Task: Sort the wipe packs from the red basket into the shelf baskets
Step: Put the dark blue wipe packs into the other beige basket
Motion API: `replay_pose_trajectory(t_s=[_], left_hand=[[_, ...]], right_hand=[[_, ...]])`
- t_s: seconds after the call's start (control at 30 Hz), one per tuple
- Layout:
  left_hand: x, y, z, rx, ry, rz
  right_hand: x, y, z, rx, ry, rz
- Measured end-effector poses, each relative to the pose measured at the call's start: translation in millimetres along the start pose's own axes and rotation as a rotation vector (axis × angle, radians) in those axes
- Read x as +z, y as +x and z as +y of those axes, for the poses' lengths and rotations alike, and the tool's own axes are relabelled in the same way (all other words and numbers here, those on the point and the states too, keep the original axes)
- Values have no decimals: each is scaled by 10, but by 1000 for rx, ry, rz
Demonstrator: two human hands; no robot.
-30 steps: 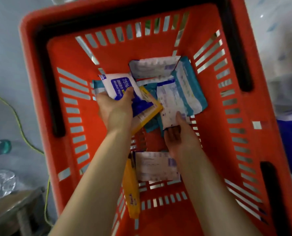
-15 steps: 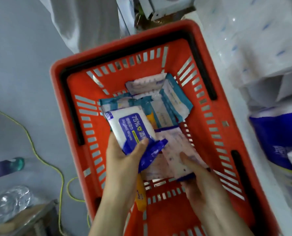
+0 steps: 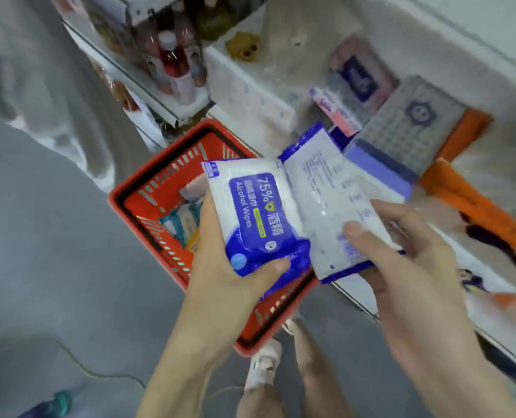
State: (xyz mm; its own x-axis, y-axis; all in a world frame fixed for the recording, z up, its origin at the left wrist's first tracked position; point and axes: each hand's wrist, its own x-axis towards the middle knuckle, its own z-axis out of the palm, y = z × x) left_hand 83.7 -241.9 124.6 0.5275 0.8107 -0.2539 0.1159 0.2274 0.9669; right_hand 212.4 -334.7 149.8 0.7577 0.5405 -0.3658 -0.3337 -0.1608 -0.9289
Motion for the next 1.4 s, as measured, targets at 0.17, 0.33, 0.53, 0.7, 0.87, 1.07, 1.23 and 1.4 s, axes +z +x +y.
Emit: replay_pose_trajectory(t_s=[0.17, 0.33, 0.53, 0.7, 0.87, 1.07, 1.23, 1.4], left_hand=[[373, -717, 665, 37, -145, -284], [961, -1449, 1269, -94, -430, -482], [1781, -2111, 1631, -69, -353, -501], [2466, -2678, 1745, 36, -247, -637], [3336, -3504, 1714, -41, -379, -823], [4407, -4633, 1396, -284, -468, -1030], [4975, -5466, 1238, -302, -412, -1116], [5460, -5886, 1160, -254, -161, -1186]], right_hand=[[-465, -901, -570, -199, -10, 85], [-979, -1641, -996, -269, 154, 290], [-1748, -2206, -1309, -295, 685, 437], [-2560, -2711, -1502, -482, 674, 346], [-3559, -3241, -1492, -588, 450, 379], [-4898, -3993, -1272, -544, 335, 617], [-5651, -4530, -1023, -585, 107, 907], [-6189, -4888, -936, -508, 182, 1027]])
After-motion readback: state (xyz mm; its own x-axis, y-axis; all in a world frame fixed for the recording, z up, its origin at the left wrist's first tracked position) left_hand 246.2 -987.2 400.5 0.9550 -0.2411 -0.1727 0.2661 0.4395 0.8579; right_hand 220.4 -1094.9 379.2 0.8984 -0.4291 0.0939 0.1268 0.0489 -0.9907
